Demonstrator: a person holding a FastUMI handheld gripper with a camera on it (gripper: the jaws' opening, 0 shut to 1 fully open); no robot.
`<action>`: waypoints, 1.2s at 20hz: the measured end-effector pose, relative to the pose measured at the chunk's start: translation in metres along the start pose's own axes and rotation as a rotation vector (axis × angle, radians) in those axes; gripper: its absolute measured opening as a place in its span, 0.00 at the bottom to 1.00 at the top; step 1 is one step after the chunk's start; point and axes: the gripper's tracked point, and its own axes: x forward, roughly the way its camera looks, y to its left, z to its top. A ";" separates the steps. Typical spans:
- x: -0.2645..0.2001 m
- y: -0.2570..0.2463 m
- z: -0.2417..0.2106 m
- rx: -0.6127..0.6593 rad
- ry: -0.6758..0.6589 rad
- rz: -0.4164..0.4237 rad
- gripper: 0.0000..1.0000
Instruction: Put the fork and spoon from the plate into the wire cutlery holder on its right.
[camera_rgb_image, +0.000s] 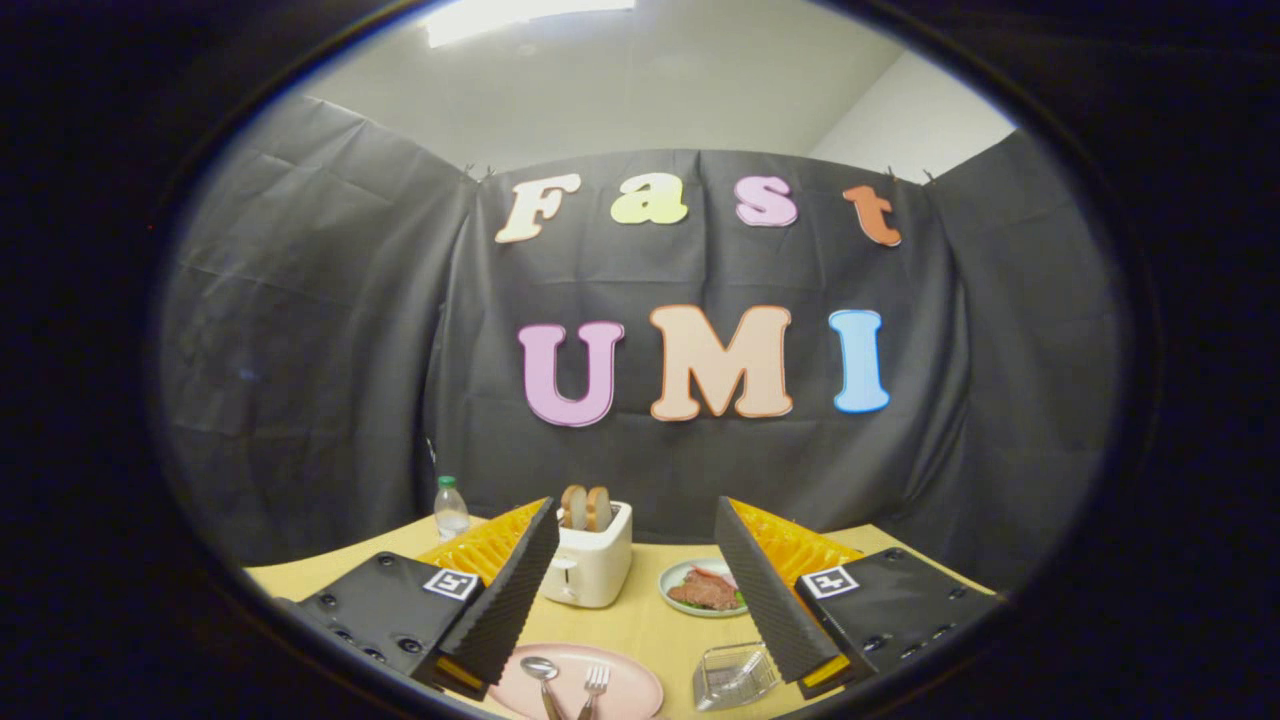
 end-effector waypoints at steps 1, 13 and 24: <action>-0.001 0.003 -0.011 -0.002 0.024 0.013 1.00; -0.005 0.016 -0.162 -0.068 0.424 0.108 1.00; -0.034 0.021 -0.271 -0.198 0.738 0.149 1.00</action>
